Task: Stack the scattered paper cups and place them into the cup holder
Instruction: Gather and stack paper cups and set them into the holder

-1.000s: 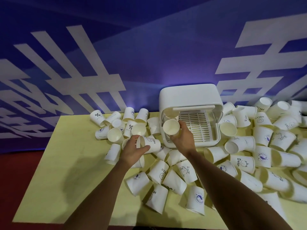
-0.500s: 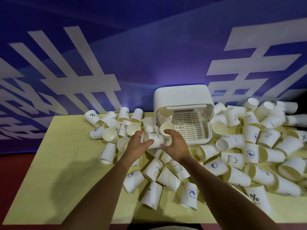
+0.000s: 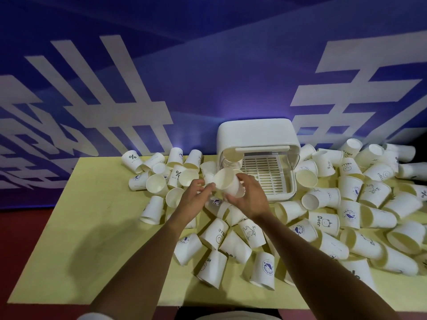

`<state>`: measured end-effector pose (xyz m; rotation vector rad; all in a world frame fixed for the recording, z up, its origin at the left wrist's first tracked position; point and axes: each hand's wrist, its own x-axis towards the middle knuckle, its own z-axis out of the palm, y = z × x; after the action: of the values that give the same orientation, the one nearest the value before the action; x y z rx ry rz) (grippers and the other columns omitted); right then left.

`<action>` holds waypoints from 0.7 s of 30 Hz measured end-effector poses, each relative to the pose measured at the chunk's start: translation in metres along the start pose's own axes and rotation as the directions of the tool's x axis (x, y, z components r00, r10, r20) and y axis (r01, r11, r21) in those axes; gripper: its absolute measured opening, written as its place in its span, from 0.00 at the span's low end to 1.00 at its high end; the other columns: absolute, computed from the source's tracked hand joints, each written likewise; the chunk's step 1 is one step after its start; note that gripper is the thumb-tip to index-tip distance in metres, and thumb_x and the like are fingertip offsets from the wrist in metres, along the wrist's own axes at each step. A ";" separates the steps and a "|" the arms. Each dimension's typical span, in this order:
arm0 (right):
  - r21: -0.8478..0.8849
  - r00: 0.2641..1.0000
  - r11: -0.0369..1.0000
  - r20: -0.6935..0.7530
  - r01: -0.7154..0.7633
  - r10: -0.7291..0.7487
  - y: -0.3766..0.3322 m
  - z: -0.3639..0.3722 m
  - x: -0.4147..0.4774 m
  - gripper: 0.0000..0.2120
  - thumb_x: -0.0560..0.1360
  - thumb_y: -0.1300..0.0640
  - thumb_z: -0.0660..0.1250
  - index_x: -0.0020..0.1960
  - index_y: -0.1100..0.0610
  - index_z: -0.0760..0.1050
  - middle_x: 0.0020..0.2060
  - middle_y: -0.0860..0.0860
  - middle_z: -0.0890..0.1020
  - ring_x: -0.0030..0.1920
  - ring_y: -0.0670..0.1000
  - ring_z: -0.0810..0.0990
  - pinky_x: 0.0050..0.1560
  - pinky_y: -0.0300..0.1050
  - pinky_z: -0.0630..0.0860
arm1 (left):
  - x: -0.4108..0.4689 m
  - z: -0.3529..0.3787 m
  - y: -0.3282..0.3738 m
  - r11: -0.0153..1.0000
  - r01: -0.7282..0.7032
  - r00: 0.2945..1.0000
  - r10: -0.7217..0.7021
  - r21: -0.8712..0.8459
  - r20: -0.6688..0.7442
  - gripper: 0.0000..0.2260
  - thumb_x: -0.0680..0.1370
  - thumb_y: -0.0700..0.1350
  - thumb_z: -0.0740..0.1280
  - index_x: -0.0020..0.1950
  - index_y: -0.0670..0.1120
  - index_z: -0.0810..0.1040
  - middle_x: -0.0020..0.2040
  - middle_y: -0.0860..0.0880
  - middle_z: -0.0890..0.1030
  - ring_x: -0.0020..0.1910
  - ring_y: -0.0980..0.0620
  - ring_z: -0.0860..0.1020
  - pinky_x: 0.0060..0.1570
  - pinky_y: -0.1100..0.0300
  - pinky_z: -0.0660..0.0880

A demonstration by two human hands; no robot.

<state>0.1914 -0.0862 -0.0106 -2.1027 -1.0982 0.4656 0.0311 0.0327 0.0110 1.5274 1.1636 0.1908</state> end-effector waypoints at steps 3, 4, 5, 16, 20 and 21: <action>0.122 0.990 0.986 -0.066 -0.113 0.121 -0.001 -0.005 0.006 0.31 0.67 0.41 0.76 0.65 0.48 0.69 0.55 0.45 0.79 0.53 0.47 0.78 0.51 0.48 0.78 | -0.004 -0.006 -0.009 0.999 0.030 1.000 -0.030 0.033 -0.010 0.27 0.74 0.66 0.66 0.67 0.53 0.72 0.59 0.51 0.78 0.57 0.50 0.79 0.63 0.50 0.75; 0.148 0.987 0.980 -0.075 -0.130 0.143 -0.002 -0.005 0.009 0.31 0.67 0.41 0.75 0.65 0.47 0.68 0.55 0.45 0.80 0.53 0.47 0.79 0.51 0.49 0.79 | -0.005 -0.007 -0.012 0.999 0.038 0.999 -0.037 0.036 -0.012 0.27 0.72 0.66 0.66 0.67 0.53 0.72 0.59 0.51 0.79 0.57 0.50 0.79 0.62 0.50 0.75; 0.165 0.985 0.977 -0.082 -0.136 0.151 -0.003 -0.005 0.012 0.30 0.67 0.42 0.75 0.65 0.47 0.68 0.55 0.45 0.80 0.54 0.48 0.79 0.51 0.49 0.79 | -0.005 -0.009 -0.016 0.998 0.044 0.999 -0.043 0.045 -0.016 0.27 0.72 0.65 0.67 0.66 0.52 0.73 0.59 0.50 0.79 0.56 0.51 0.79 0.61 0.51 0.75; 0.184 0.972 0.965 -0.106 -0.188 0.210 0.000 0.009 0.031 0.31 0.67 0.46 0.77 0.65 0.49 0.69 0.54 0.48 0.80 0.54 0.52 0.79 0.51 0.51 0.79 | -0.002 -0.022 -0.043 0.986 0.065 0.996 -0.056 0.155 -0.063 0.14 0.77 0.50 0.70 0.60 0.46 0.78 0.58 0.49 0.79 0.57 0.51 0.79 0.61 0.57 0.73; 0.164 0.972 0.965 -0.090 -0.202 0.219 0.007 0.015 0.027 0.34 0.65 0.47 0.78 0.67 0.50 0.68 0.56 0.49 0.79 0.56 0.52 0.78 0.55 0.54 0.79 | -0.001 -0.023 -0.049 0.987 0.074 0.996 -0.066 0.145 -0.062 0.13 0.78 0.49 0.70 0.59 0.45 0.79 0.57 0.48 0.80 0.57 0.51 0.79 0.60 0.57 0.73; 0.163 0.971 0.964 -0.086 -0.208 0.224 0.008 0.016 0.027 0.35 0.65 0.47 0.79 0.67 0.50 0.68 0.57 0.49 0.79 0.57 0.52 0.77 0.56 0.55 0.79 | -0.001 -0.024 -0.049 0.987 0.071 0.996 -0.062 0.143 -0.063 0.13 0.78 0.49 0.70 0.59 0.45 0.79 0.57 0.48 0.80 0.57 0.51 0.79 0.59 0.58 0.73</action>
<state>0.2021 -0.0605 -0.0273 -2.0941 -0.7526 0.5208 -0.0126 0.0408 -0.0210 1.6165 1.2970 0.1083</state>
